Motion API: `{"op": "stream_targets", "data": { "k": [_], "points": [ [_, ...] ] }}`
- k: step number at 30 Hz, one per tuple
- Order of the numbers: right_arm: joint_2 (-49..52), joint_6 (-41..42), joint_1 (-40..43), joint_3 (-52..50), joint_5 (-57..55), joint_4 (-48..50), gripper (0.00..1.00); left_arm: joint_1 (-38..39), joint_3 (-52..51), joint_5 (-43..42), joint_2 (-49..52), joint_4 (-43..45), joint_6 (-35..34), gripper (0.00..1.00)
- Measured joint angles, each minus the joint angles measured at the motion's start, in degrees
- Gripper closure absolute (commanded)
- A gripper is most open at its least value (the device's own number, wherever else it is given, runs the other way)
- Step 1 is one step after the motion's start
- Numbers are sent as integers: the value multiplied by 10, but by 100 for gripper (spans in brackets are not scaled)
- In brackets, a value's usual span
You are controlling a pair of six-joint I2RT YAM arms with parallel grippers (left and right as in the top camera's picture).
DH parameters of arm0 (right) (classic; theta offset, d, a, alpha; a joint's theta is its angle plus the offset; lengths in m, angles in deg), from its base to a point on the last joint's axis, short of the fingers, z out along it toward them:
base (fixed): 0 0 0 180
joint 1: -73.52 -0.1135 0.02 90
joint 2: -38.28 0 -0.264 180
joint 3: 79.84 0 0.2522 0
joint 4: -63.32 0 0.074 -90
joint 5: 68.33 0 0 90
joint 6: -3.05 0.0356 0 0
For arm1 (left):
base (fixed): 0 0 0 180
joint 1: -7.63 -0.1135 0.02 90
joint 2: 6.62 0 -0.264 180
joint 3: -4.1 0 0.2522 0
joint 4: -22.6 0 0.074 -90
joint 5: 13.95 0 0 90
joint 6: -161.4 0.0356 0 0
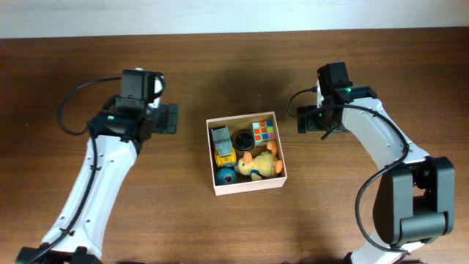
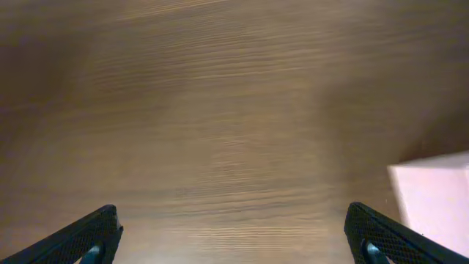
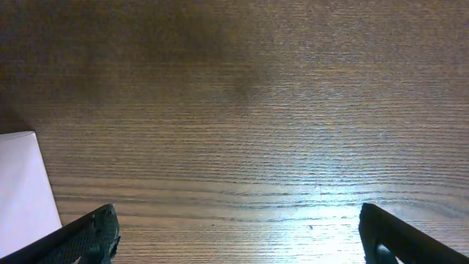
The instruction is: Pack container
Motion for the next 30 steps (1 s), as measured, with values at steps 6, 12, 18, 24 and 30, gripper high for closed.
{"op": "stream_targets", "data": {
  "k": [6, 12, 18, 24, 30],
  "points": [
    [0, -1, 0, 0, 0, 0, 1, -27, 0, 24, 0, 0, -4, 1],
    [0, 0, 0, 0, 0, 0, 1, -26, 0, 28, 0, 0, -4, 1],
    [0, 0, 0, 0, 0, 0, 1, -26, 0, 28, 0, 0, -4, 1],
    [0, 0, 0, 0, 0, 0, 1, -26, -3, 24, -18, -7, -6, 1],
    [0, 0, 0, 0, 0, -1, 2, -26, -171, 0, -177, 245, -32, 1]
  ]
}}
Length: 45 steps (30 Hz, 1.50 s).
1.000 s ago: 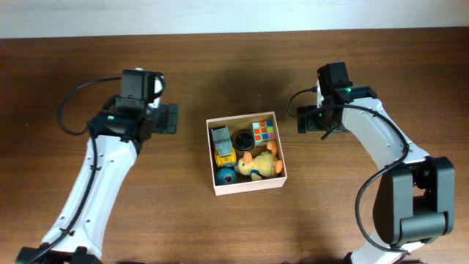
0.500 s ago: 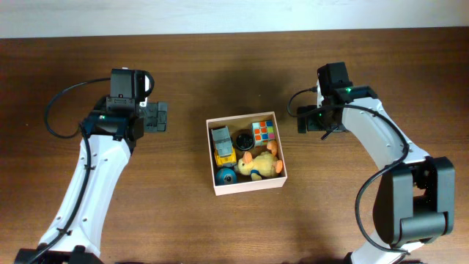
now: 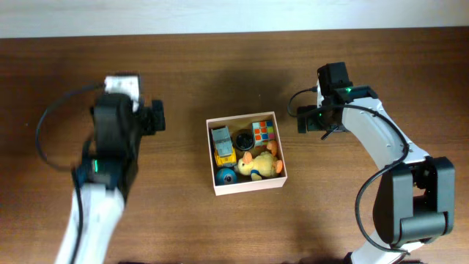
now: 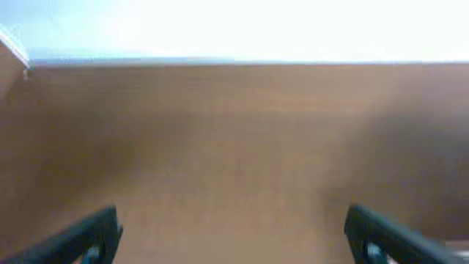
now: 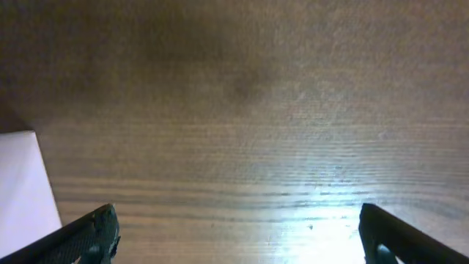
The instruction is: Pack container
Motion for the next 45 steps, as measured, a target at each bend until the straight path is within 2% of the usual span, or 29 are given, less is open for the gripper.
{"op": "stream_targets", "data": {
  "k": [4, 6, 9, 12, 31, 45],
  "points": [
    [0, 0, 0, 0, 0, 0, 1, 0, -199, -23, -137, 195, -11, 1],
    [0, 0, 0, 0, 0, 0, 1, -2, -295, -28, -202, 253, -13, 1],
    [0, 1, 0, 0, 0, 1, 1, -7, -403, -32, -296, 283, -13, 1],
    [0, 0, 0, 0, 0, 1, 1, -11, -461, -34, -375, 278, -13, 1],
    [0, 0, 0, 0, 0, 0, 1, -20, -540, -38, -596, 136, -12, 1],
    [0, 0, 0, 0, 0, 1, 1, -20, -540, -53, -612, 136, -10, 1]
  ]
}}
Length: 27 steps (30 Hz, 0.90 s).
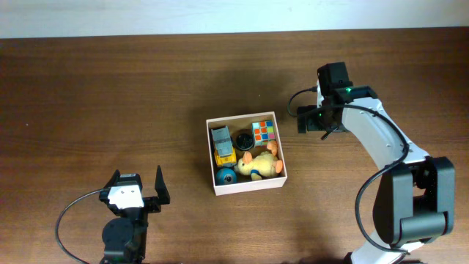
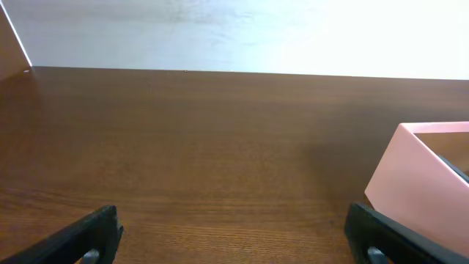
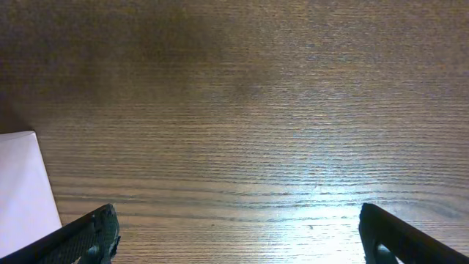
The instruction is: Pack container
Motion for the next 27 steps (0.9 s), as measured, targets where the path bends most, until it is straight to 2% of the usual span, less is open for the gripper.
{"op": "stream_targets", "data": {
  "k": [20, 24, 26, 27],
  "points": [
    [-11, -5, -3, 0, -5, 0, 1, 0, 0, -2, 0, 0, 0, 1],
    [-80, -7, -24, -3, -11, -2, 1, 0, 0, -2, 0, 0, 0, 1],
    [-136, -7, -40, -3, -12, -1, 1, 0, 0, -2, 0, 0, 0, 1],
    [-196, -8, -54, -3, -11, 1, 1, 0, 0, -2, 0, 0, 0, 1]
  ]
}}
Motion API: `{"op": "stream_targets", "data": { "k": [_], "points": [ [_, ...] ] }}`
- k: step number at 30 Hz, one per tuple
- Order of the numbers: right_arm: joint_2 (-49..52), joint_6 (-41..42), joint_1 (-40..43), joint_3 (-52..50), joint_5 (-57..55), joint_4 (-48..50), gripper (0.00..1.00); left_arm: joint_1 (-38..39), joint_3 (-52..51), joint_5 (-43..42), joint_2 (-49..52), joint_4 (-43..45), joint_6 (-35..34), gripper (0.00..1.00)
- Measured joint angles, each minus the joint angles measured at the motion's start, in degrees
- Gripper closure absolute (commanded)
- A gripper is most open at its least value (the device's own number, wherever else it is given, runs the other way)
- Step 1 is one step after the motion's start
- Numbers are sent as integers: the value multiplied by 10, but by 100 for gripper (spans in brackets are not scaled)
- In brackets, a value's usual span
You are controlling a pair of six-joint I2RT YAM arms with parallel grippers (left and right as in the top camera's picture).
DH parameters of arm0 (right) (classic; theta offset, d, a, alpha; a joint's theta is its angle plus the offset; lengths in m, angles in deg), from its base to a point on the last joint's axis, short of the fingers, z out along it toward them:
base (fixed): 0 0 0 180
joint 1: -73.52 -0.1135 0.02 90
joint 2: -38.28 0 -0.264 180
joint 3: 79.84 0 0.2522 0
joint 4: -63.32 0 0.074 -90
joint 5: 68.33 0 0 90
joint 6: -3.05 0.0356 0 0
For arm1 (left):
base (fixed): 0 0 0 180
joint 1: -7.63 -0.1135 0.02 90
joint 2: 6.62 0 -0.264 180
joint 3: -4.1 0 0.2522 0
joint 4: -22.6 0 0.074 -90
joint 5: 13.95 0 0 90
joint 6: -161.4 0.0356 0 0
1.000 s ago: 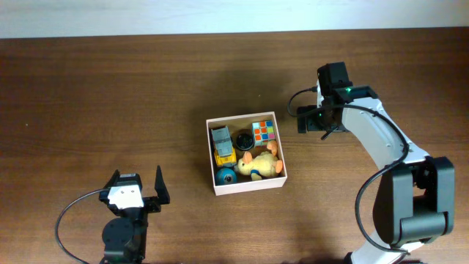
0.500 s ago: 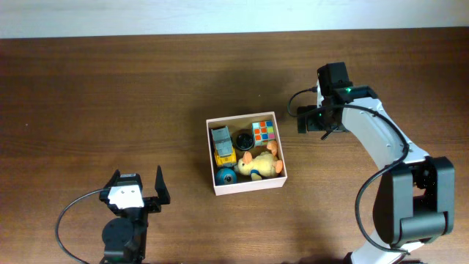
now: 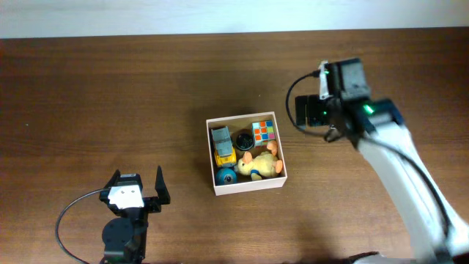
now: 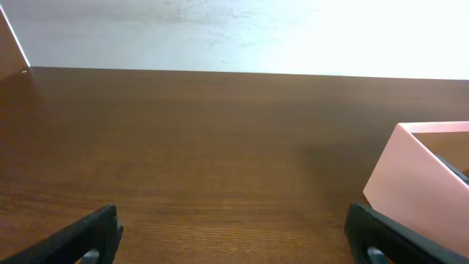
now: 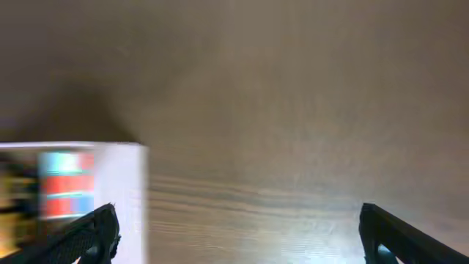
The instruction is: Pack container
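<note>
A pink open box (image 3: 215, 185) sits mid-table holding a colour cube (image 3: 263, 133), a yellow toy truck (image 3: 223, 147), a plush duck (image 3: 261, 164), a blue ball (image 3: 226, 176) and a dark round item (image 3: 243, 139). My left gripper (image 3: 136, 189) is low at the front left, open and empty, with the box's pink wall (image 4: 410, 183) to its right. My right gripper (image 3: 302, 111) hangs open and empty just right of the box; its blurred wrist view shows the box rim (image 5: 117, 191) and the cube (image 5: 66, 183).
Bare brown wood surrounds the box on all sides. A pale wall (image 4: 234, 33) runs behind the table's far edge. The right arm's white link (image 3: 410, 183) stretches toward the front right.
My right arm has moved: its wrist sits slightly higher and further right, and its view now takes in the box rim and the colour cube. The left arm is unchanged.
Both grippers hung open beside the box, left and right of it. The left arm then swung away and was folded low at the table's front left, facing the far wall. The right arm stayed put until now, when it shifted. The box contents never changed.
</note>
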Motion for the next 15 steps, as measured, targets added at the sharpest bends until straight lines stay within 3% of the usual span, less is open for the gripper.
{"op": "stream_targets", "data": {
  "k": [8, 15],
  "points": [
    [-214, -1, -12, -49, 2, 86, 2, 0, 0, 0, 0, 0, 0, 1],
    [-420, -3, -12, -331, 14, 267, 1, 0, 0, -2, -1, 0, 0, 1]
  ]
}}
